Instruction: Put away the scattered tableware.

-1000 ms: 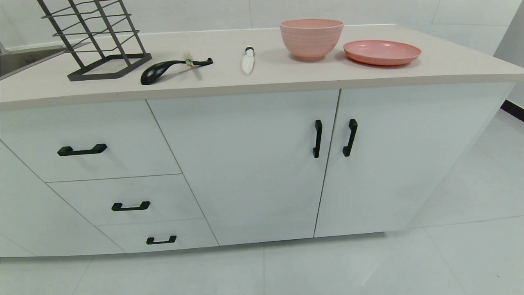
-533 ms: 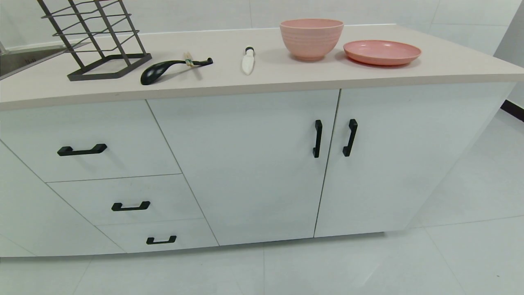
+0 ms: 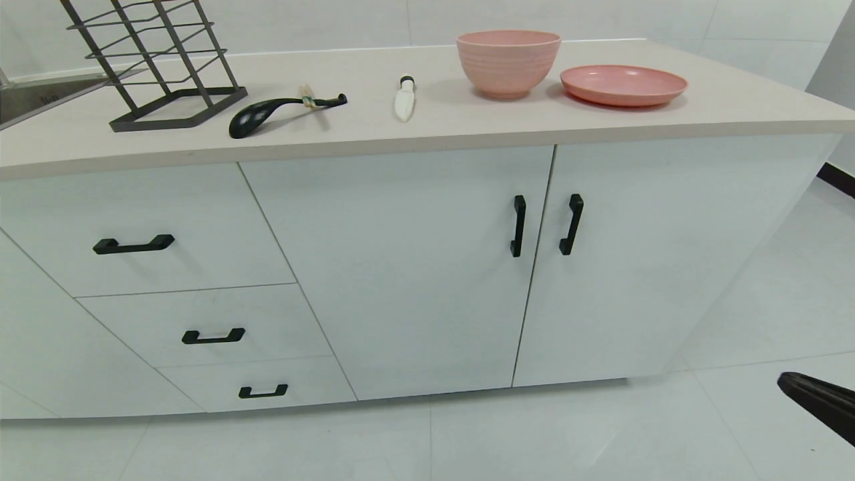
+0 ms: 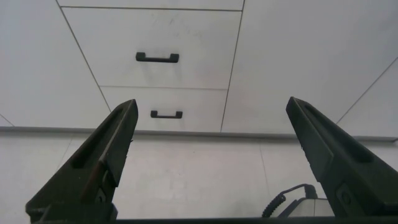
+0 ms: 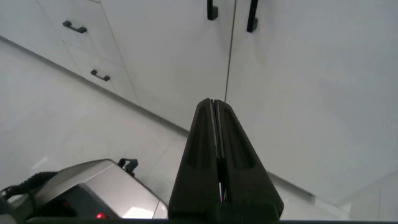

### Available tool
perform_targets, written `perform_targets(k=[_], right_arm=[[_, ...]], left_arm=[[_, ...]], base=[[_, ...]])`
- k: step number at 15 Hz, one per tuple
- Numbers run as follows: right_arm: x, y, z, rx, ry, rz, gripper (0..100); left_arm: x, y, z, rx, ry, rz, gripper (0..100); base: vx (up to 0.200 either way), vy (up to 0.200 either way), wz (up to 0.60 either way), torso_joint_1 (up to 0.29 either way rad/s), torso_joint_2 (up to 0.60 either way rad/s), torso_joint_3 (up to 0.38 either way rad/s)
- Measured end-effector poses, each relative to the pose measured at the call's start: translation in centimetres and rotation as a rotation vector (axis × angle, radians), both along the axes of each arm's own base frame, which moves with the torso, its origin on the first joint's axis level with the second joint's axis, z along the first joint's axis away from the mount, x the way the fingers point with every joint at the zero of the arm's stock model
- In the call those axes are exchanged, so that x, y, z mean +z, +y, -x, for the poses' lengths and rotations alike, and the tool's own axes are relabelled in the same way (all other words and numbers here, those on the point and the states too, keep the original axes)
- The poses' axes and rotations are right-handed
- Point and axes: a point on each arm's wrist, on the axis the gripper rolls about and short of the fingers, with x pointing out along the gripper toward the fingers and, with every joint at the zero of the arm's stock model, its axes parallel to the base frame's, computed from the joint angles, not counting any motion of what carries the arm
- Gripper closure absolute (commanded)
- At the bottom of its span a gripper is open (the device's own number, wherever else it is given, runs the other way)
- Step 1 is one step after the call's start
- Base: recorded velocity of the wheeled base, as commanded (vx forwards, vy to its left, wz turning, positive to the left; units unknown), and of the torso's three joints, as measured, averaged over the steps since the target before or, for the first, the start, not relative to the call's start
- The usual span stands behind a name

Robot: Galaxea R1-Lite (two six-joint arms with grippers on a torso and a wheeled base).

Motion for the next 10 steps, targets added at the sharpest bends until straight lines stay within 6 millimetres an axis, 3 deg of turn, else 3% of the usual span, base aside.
perform_targets(k=[3,10], right_arm=[[-0.2,0.8,-3.2,0.028,-0.063,-0.005,100],[-1.1,2.6,-10.6,0.068,-0.009,0.024,100]], left_arm=[[0.0,0.0,0.0,0.000,0.000,0.001,0],[0.0,0.0,0.0,0.000,0.000,-0.001,0]], base=[[0.000,0.000,0.00,0.000,0.00,0.000],[0.000,0.000,0.00,0.000,0.00,0.000]])
